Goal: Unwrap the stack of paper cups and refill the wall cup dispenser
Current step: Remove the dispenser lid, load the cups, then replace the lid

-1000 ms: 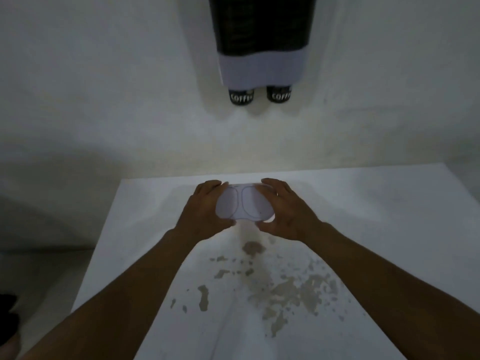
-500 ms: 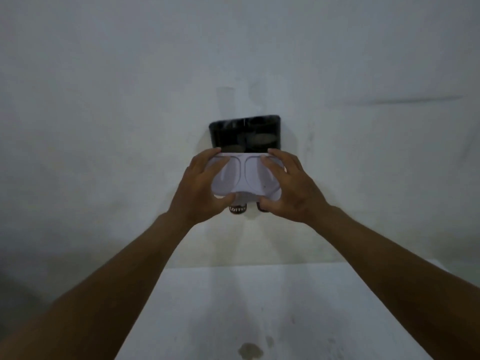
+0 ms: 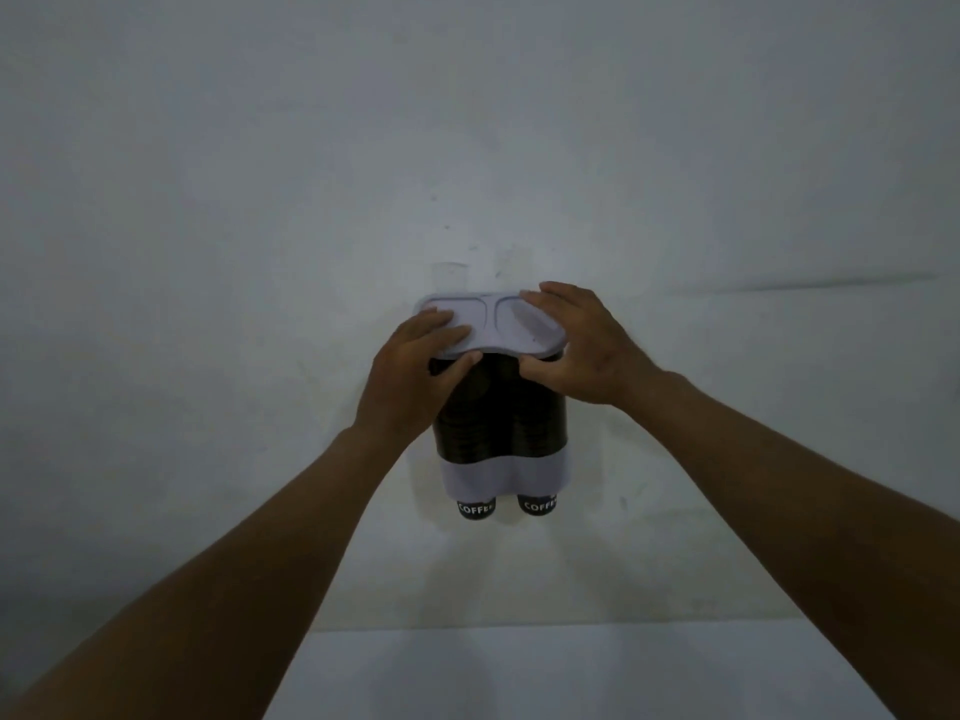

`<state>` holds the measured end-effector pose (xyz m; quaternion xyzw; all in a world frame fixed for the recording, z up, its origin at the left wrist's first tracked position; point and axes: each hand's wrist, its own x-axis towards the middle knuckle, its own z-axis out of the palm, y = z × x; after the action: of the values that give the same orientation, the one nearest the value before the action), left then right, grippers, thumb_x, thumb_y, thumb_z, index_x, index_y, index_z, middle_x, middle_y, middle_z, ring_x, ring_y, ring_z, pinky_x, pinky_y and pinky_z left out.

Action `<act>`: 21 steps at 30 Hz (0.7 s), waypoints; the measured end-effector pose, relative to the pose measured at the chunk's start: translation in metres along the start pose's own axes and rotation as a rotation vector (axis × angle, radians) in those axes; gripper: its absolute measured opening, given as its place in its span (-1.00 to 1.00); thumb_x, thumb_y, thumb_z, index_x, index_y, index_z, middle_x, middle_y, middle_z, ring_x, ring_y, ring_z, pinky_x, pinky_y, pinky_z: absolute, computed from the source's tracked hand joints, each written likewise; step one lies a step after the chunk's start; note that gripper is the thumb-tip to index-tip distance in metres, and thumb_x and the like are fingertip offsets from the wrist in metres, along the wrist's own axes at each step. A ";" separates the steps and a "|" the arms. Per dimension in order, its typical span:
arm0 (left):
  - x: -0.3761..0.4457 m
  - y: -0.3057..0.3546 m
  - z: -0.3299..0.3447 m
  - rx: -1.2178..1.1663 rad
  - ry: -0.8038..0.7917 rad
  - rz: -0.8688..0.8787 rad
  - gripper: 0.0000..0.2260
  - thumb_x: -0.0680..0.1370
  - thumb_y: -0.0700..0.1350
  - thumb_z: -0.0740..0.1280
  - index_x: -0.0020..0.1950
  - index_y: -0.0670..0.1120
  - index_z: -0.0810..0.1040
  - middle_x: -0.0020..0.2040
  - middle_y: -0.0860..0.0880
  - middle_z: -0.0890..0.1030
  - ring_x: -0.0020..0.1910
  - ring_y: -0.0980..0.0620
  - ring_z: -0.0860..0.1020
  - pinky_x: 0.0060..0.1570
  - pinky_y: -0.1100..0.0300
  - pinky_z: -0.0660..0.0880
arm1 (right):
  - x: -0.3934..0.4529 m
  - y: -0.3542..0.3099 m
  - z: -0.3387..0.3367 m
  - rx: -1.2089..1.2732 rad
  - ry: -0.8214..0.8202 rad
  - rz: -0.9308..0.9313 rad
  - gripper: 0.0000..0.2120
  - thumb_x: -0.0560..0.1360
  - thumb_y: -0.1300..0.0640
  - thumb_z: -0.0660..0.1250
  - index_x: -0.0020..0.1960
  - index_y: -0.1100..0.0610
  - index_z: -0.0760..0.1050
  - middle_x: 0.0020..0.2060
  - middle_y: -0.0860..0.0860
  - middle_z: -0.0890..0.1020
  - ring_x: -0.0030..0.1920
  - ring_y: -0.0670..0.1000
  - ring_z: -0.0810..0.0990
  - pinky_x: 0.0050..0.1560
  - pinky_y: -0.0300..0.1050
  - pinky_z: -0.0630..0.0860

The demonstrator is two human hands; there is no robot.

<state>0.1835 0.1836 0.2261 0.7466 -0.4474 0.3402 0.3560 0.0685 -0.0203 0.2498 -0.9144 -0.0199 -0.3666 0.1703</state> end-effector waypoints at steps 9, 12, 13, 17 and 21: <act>0.013 0.002 0.006 0.038 0.009 -0.010 -0.74 0.50 0.00 0.47 0.14 -0.07 0.70 0.11 -0.04 0.69 0.10 -0.04 0.62 0.14 -0.04 0.56 | 0.002 0.010 0.008 0.042 -0.004 -0.023 -0.59 0.48 0.13 0.42 0.32 0.12 0.55 0.43 0.16 0.45 0.50 0.12 0.29 0.49 -0.09 0.17; 0.010 0.003 0.004 0.054 0.003 0.002 -0.74 0.50 0.00 0.45 0.14 -0.08 0.69 0.09 -0.04 0.69 0.08 -0.02 0.63 0.08 0.03 0.59 | 0.001 0.011 0.014 0.065 0.024 -0.046 -0.62 0.48 0.08 0.35 0.27 0.16 0.58 0.33 0.14 0.55 0.41 0.11 0.43 0.47 0.01 0.32; 0.009 0.003 0.003 0.063 0.002 0.008 -0.74 0.51 0.00 0.44 0.14 -0.08 0.69 0.08 -0.04 0.69 0.07 -0.02 0.62 0.07 0.05 0.59 | 0.001 0.009 0.014 0.071 0.027 -0.040 -0.61 0.47 0.06 0.33 0.25 0.17 0.59 0.29 0.13 0.58 0.37 0.10 0.47 0.43 0.04 0.38; 0.004 -0.001 0.000 0.104 -0.019 0.032 -0.74 0.53 -0.04 0.43 0.17 -0.11 0.67 0.09 -0.06 0.68 0.06 -0.05 0.62 0.04 0.05 0.59 | -0.001 0.003 0.017 0.042 -0.004 -0.025 -0.58 0.47 0.02 0.29 0.27 0.16 0.58 0.27 0.11 0.60 0.33 0.07 0.49 0.39 0.02 0.41; 0.005 0.001 0.000 0.091 -0.071 0.010 -0.74 0.53 -0.05 0.43 0.19 -0.09 0.66 0.10 -0.03 0.66 0.07 -0.02 0.59 0.05 0.09 0.56 | -0.004 0.003 0.020 0.060 0.025 -0.021 -0.59 0.48 0.05 0.27 0.27 0.17 0.56 0.27 0.08 0.58 0.33 0.05 0.46 0.38 -0.10 0.37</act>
<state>0.1845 0.1813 0.2311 0.7714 -0.4473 0.3352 0.3041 0.0798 -0.0160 0.2331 -0.9041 -0.0385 -0.3788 0.1940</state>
